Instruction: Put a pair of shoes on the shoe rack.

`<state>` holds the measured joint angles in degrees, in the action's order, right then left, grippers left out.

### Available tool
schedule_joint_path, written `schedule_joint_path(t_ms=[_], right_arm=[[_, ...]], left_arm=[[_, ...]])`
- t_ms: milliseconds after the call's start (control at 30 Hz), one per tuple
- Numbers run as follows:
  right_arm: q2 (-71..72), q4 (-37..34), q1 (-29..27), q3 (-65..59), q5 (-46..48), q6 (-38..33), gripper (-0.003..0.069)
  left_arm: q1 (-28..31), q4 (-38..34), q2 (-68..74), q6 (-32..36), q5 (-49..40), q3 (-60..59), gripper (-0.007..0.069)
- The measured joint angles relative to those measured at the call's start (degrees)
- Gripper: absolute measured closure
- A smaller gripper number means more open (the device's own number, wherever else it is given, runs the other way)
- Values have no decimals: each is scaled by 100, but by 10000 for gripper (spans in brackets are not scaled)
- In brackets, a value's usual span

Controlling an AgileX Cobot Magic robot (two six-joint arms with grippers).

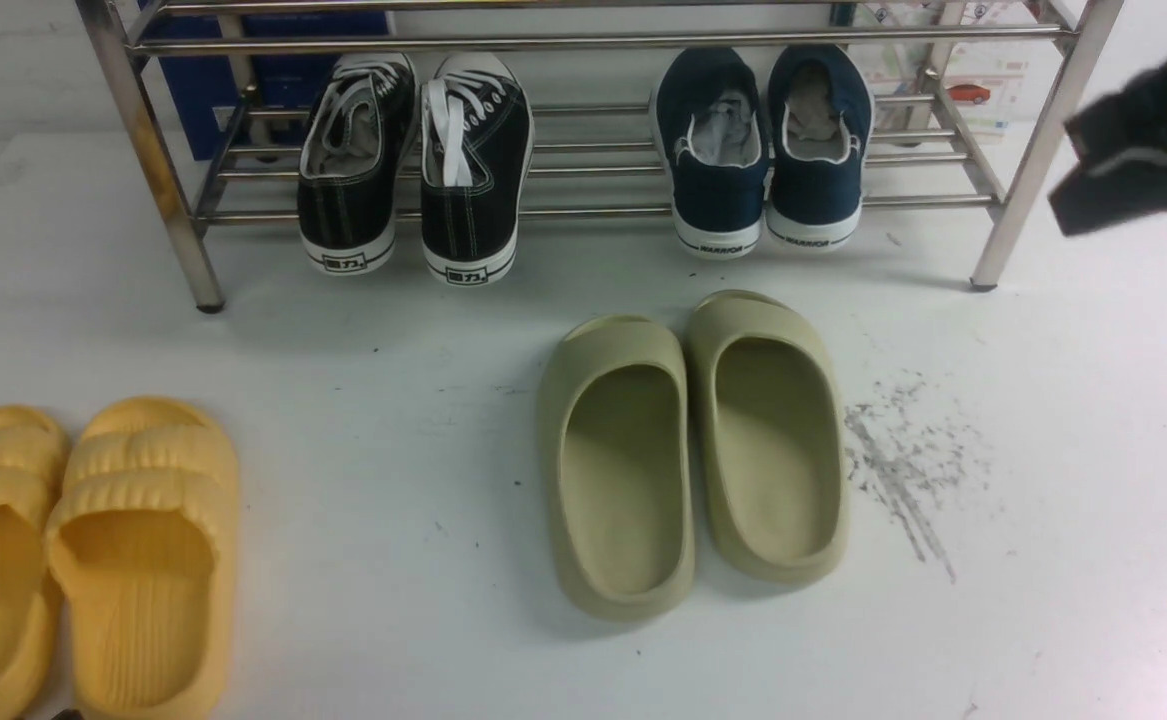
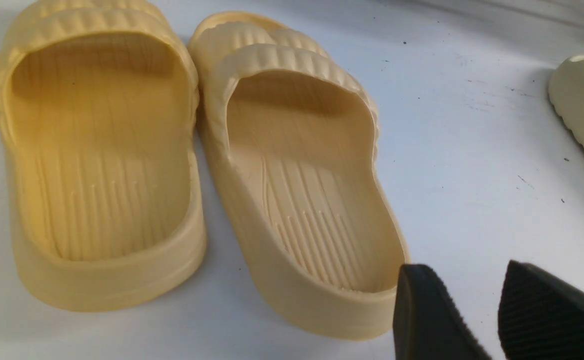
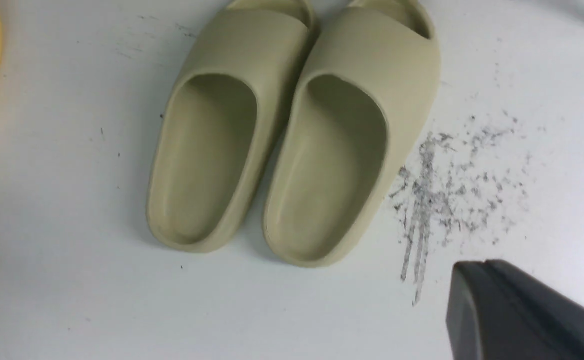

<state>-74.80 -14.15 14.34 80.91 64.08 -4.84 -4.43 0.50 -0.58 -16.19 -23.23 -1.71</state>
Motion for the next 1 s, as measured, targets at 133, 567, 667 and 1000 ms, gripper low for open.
schedule_joint_path(t_ms=[133, 567, 667, 1000], right_arm=[[691, 55, 0, -939, -221, 0, 653], [1547, 82, 0, -1721, 730, -13, 643], [1545, 281, 0, -1721, 735, -167, 641], [4168, 1510, -644, -4587, -2822, -84, 636]], left_arm=[[0, 0, 0, 0, 0, 0, 386], [0, 0, 0, 0, 0, 0, 386], [0, 0, 0, 0, 0, 0, 386], [0, 0, 0, 0, 0, 0, 386]])
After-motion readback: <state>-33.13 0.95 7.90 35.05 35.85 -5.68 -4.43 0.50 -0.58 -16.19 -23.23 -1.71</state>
